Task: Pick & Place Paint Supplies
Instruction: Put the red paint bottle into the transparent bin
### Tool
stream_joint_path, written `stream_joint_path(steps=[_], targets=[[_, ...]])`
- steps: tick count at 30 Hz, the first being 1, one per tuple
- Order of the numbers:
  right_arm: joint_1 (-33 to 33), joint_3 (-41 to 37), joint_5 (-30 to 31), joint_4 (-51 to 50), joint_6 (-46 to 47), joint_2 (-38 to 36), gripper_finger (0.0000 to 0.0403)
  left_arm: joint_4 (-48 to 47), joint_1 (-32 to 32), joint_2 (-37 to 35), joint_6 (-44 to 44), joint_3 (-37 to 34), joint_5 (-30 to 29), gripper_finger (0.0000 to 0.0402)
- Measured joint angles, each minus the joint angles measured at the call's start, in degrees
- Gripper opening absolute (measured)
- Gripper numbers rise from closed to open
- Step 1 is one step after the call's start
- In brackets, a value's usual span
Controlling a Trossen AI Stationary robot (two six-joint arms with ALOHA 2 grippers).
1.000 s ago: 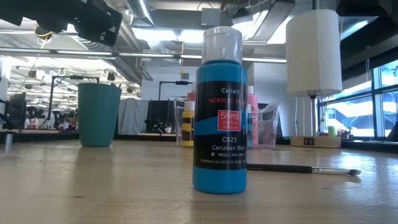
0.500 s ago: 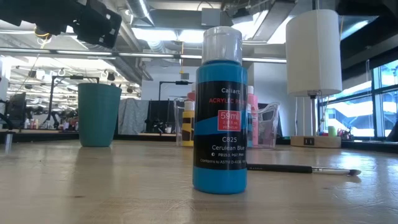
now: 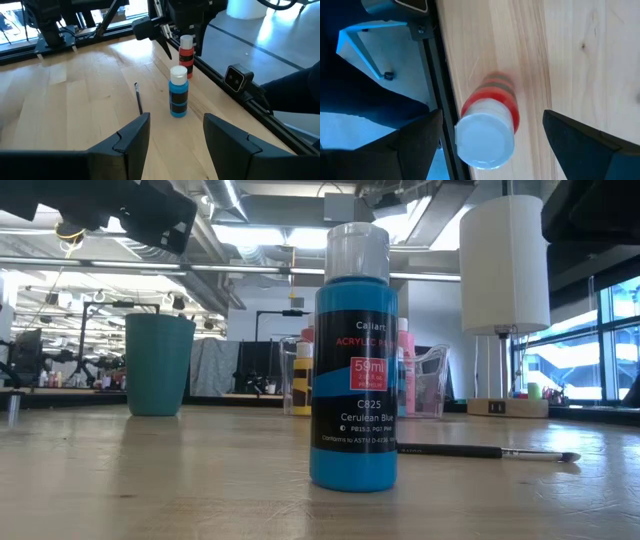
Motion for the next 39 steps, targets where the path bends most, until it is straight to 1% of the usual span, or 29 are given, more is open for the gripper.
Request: stream_joint_path(steps=[11, 19, 28, 32, 39], targets=[[-0.1, 0.0, 1.1, 1.5, 0.0, 0.0, 0.0348, 0.0, 0.0, 0.0, 0.0, 0.0, 0.0, 0.018], [-0.1, 0.0, 0.7, 1.7, 0.0, 2.0, 0.0348, -0.4, 0.0, 0.0, 0.0, 0.0, 0.5, 0.018], [-0.1, 0.0, 0.7, 1.7, 0.6, 2.1, 0.0346, -0.5, 0.0, 0.0, -0.3, 0.0, 0.6, 0.018], [-0.5, 0.0, 0.7, 1.7, 0.6, 2.1, 0.0326, -0.5, 0.0, 0.0, -0.9, 0.0, 0.6, 0.018], [-1.1, 0.0, 0.0, 1.8, 0.7, 2.1, 0.0265, -0.5, 0.0, 0.0, -1.0, 0.0, 0.7, 0.018]])
